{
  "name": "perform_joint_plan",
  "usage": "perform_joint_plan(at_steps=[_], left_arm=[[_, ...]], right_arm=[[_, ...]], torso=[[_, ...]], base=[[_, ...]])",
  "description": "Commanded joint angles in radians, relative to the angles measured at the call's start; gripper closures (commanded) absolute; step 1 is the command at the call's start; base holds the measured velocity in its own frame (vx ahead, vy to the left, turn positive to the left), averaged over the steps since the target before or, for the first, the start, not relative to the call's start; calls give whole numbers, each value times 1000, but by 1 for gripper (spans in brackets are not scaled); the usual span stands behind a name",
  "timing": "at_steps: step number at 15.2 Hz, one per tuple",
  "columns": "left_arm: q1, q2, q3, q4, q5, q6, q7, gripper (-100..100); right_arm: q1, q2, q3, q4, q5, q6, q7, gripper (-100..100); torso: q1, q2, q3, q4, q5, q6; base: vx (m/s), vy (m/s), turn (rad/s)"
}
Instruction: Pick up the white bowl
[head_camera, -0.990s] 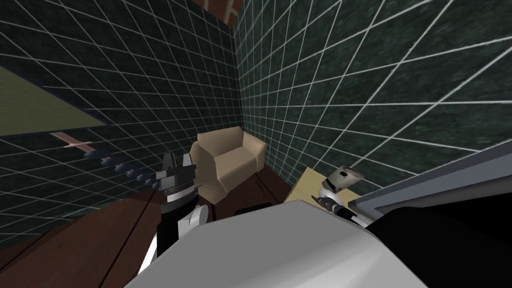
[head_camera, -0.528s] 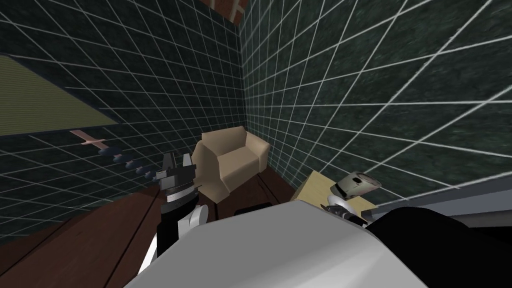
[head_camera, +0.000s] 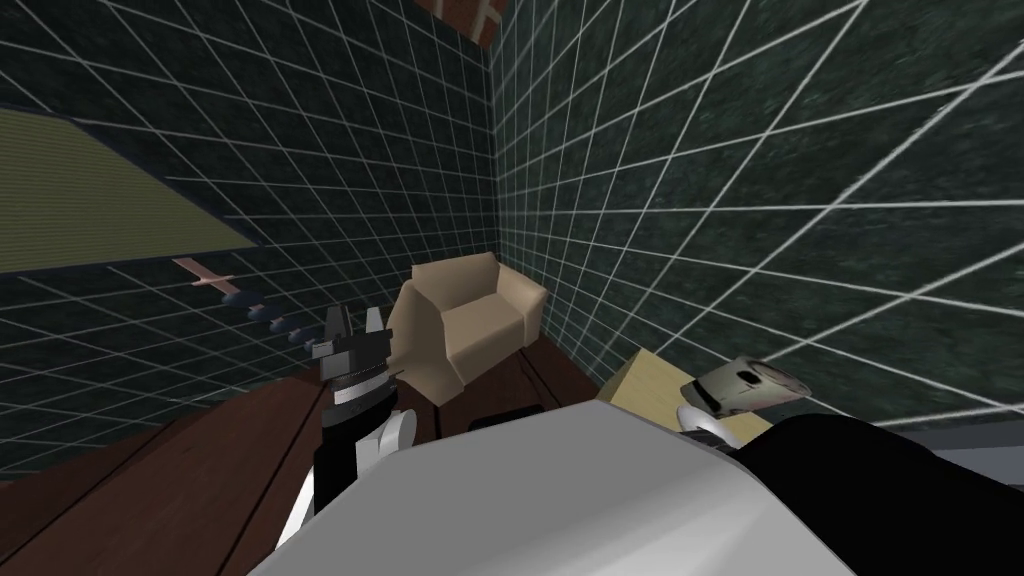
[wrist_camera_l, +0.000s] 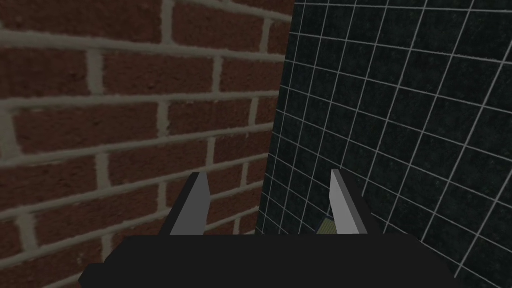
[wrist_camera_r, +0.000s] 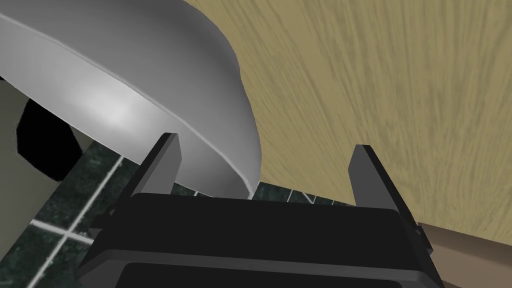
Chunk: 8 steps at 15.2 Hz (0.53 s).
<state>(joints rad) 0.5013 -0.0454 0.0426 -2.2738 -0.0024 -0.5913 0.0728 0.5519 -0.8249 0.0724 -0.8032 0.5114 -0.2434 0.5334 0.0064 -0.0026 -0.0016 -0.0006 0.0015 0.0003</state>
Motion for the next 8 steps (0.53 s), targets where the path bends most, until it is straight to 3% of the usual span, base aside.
perform_joint_plan(at_steps=[1,4,6,8], left_arm=[[0,0,0,0,0,0,0,0],[0,0,0,0,0,0,0,0],[0,0,0,0,0,0,0,0],[0,0,0,0,0,0,0,0]], right_arm=[[-9,3,-4,29,4,-10,11,-100],[-6,-7,9,108,38,-4,40,-100],[-6,-7,9,108,38,-4,40,-100],[-3,-15,20,171,65,1,65,-100]], torso=[[0,0,0,0,0,0],[-2,0,0,0,0,0],[-1,0,0,0,0,0],[-1,1,1,0,0,0]], base=[[37,28,-18],[55,38,97],[51,42,52],[60,51,82]])
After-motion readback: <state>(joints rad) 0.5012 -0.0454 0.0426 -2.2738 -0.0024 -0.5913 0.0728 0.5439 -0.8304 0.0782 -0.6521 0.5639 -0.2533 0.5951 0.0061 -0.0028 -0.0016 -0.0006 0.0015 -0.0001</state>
